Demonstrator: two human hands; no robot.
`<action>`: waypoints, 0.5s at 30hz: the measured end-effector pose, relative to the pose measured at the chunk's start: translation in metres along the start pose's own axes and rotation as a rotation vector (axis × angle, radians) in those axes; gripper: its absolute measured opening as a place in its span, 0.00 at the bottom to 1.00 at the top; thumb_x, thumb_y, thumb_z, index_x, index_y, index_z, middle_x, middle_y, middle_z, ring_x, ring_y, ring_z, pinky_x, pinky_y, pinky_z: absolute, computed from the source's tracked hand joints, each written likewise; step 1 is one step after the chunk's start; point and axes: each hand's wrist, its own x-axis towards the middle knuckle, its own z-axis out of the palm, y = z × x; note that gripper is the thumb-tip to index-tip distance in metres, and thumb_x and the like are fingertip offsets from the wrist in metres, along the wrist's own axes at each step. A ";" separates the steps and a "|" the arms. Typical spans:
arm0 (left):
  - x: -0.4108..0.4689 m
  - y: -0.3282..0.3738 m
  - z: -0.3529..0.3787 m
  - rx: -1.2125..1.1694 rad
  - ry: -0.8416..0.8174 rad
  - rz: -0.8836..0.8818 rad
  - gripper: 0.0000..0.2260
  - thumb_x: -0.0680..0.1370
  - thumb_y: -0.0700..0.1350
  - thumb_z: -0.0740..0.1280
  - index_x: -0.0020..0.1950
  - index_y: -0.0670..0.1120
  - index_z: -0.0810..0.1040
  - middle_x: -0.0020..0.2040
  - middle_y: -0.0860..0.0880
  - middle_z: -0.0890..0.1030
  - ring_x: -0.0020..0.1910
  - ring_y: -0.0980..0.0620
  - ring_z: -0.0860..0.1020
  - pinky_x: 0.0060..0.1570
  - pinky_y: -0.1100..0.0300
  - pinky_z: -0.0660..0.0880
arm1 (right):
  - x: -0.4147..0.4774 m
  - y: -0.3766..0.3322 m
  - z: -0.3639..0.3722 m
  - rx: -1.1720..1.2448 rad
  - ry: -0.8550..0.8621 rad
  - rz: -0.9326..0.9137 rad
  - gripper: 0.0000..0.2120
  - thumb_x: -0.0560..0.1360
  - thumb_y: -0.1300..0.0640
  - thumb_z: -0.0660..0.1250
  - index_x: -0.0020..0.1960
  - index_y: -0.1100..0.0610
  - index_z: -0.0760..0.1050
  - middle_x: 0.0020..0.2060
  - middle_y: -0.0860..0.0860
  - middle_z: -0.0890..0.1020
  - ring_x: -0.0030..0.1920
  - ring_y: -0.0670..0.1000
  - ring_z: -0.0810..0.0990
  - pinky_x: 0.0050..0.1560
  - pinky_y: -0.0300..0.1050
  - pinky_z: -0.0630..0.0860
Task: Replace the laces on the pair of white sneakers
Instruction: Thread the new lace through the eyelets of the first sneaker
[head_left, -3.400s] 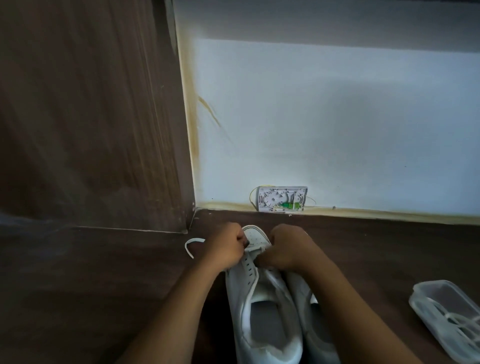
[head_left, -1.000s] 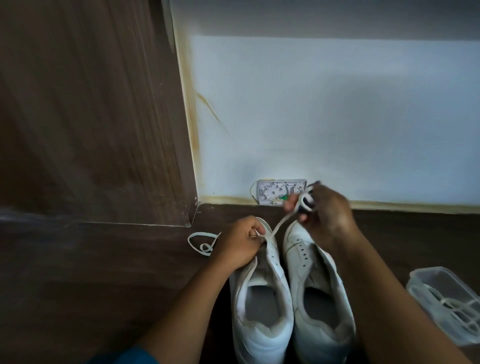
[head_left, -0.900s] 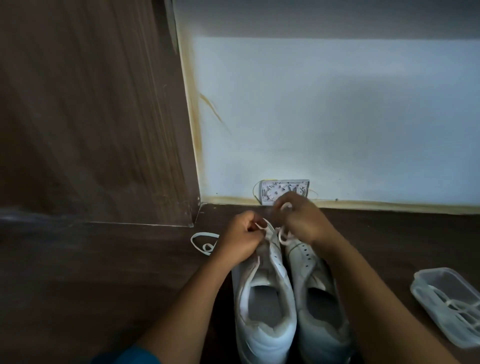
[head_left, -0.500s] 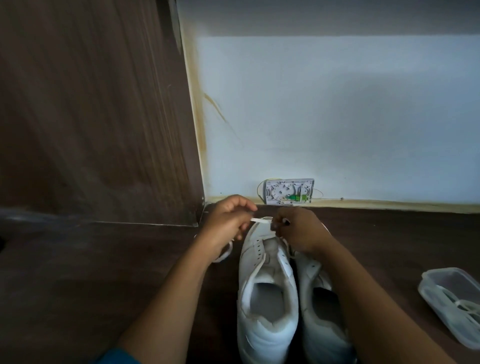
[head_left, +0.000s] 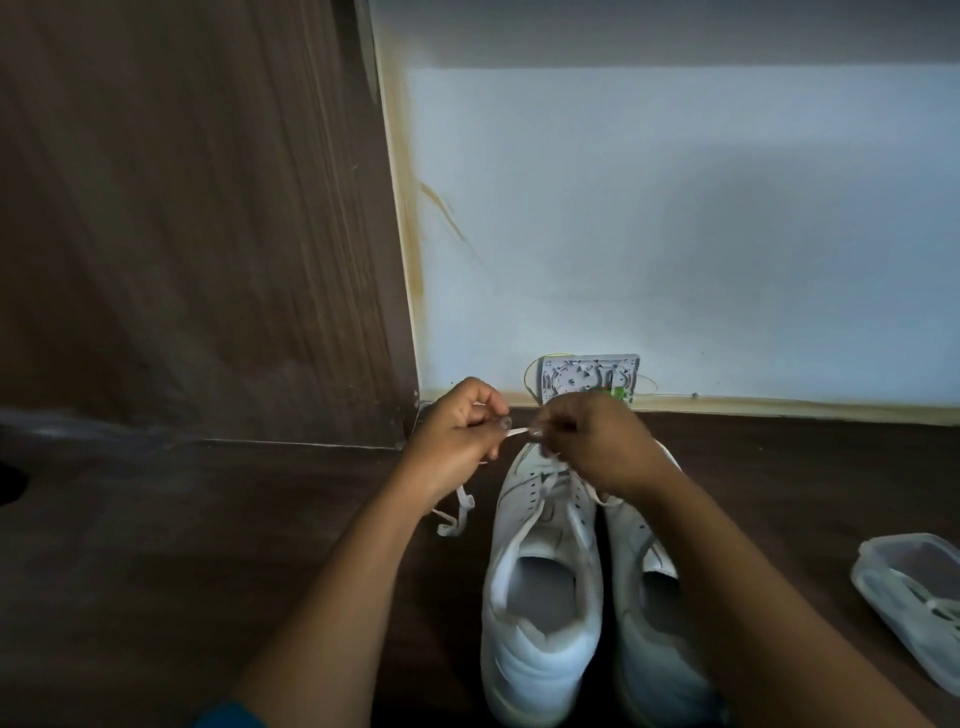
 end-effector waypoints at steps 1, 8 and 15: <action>-0.001 -0.004 -0.006 0.024 -0.004 -0.015 0.09 0.78 0.34 0.62 0.42 0.47 0.72 0.29 0.51 0.72 0.25 0.59 0.68 0.23 0.70 0.63 | 0.002 0.005 -0.009 -0.083 0.107 0.050 0.08 0.73 0.66 0.65 0.41 0.56 0.81 0.33 0.49 0.80 0.30 0.40 0.74 0.33 0.35 0.67; -0.005 -0.003 -0.015 0.001 -0.013 0.014 0.09 0.78 0.33 0.61 0.44 0.45 0.71 0.30 0.48 0.72 0.22 0.64 0.68 0.23 0.73 0.62 | -0.013 0.029 -0.051 -0.478 0.311 0.355 0.20 0.69 0.60 0.69 0.61 0.56 0.75 0.60 0.56 0.78 0.58 0.58 0.76 0.55 0.46 0.71; 0.003 0.005 0.002 -0.019 -0.030 0.044 0.09 0.79 0.33 0.61 0.43 0.47 0.71 0.25 0.53 0.74 0.20 0.58 0.65 0.22 0.66 0.62 | 0.002 0.004 -0.010 0.095 0.043 0.016 0.06 0.74 0.62 0.68 0.40 0.54 0.80 0.31 0.47 0.79 0.31 0.39 0.75 0.36 0.38 0.71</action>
